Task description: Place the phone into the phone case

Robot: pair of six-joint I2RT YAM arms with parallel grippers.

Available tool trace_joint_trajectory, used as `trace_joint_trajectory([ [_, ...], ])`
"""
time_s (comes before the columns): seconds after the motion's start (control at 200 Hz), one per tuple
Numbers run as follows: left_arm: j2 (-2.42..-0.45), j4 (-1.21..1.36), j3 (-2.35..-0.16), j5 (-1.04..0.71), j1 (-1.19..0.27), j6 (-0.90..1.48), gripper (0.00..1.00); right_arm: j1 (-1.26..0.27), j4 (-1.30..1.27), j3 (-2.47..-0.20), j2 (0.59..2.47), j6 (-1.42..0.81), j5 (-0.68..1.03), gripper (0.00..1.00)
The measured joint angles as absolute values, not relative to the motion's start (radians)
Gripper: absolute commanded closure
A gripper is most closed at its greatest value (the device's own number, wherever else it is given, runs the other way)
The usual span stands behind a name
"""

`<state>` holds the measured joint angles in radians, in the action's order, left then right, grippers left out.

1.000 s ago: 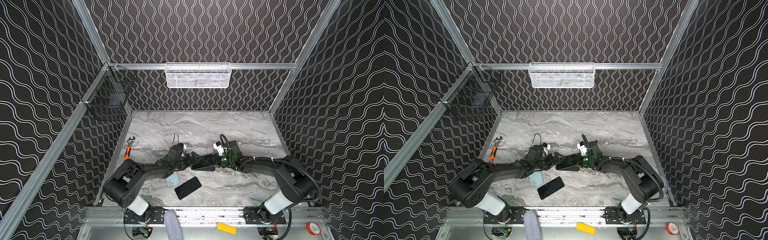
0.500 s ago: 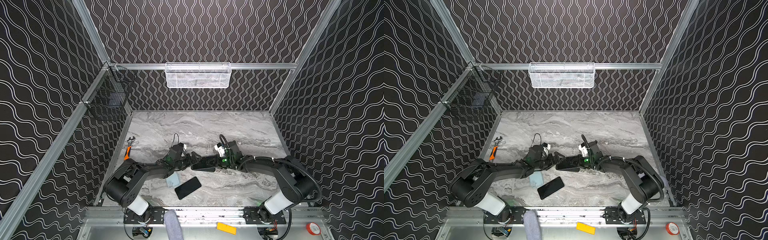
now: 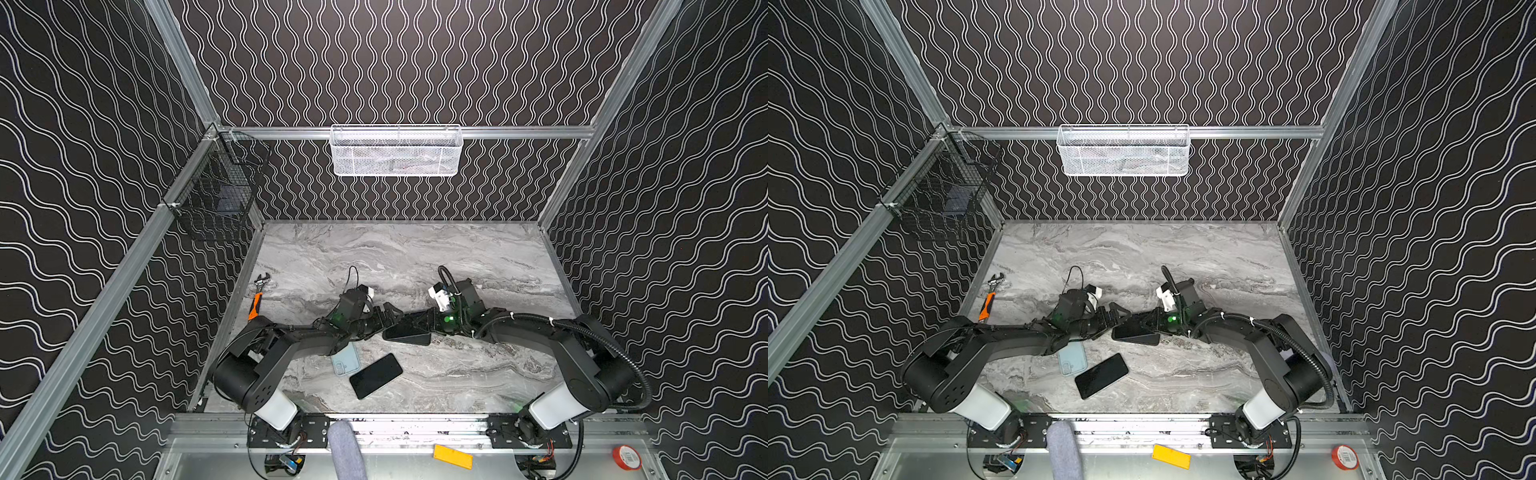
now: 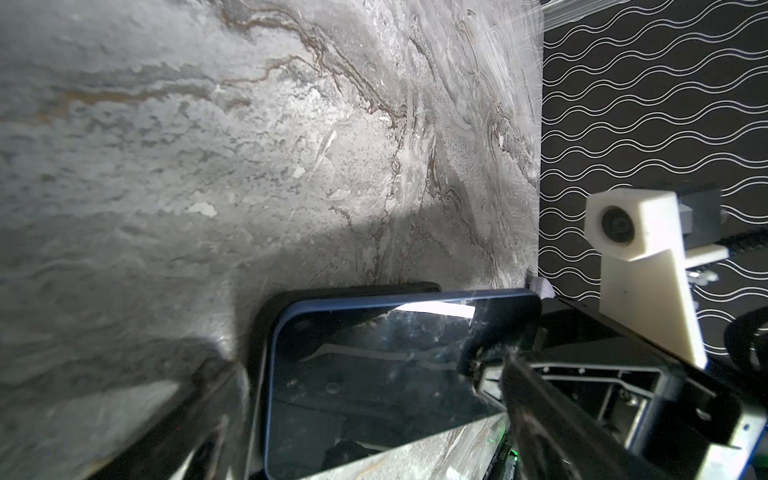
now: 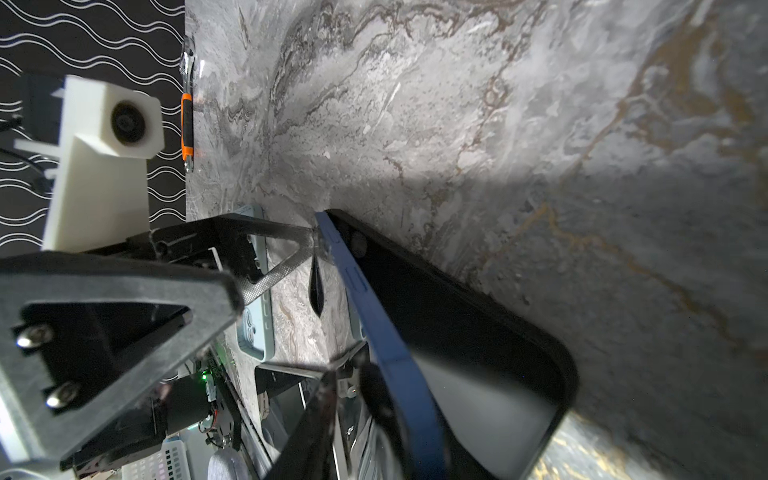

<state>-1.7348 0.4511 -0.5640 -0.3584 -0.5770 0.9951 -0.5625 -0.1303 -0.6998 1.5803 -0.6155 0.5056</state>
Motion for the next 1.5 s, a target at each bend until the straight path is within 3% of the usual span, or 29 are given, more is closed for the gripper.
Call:
trace_joint_trajectory([
  [0.15, -1.735, 0.451, -0.570, -0.358, -0.577, 0.995, 0.02, -0.563, -0.137, -0.700, 1.550, -0.617, 0.527, 0.90],
  [0.395, -1.736, 0.454, -0.568, -0.359, -0.577, 0.995, 0.02, -0.564, -0.134, -0.683, 1.502, -0.619, 0.514, 1.00],
  [0.866, -1.733, 0.463, -0.556, -0.358, -0.577, 1.017, 0.02, -0.596, -0.118, -0.588, 1.357, -0.841, 0.475, 1.00],
  [1.501, -1.735, 0.500, -0.547, -0.359, -0.577, 1.025, 0.02, -0.622, -0.279, -0.519, 1.389, -1.135, 0.409, 1.00],
])
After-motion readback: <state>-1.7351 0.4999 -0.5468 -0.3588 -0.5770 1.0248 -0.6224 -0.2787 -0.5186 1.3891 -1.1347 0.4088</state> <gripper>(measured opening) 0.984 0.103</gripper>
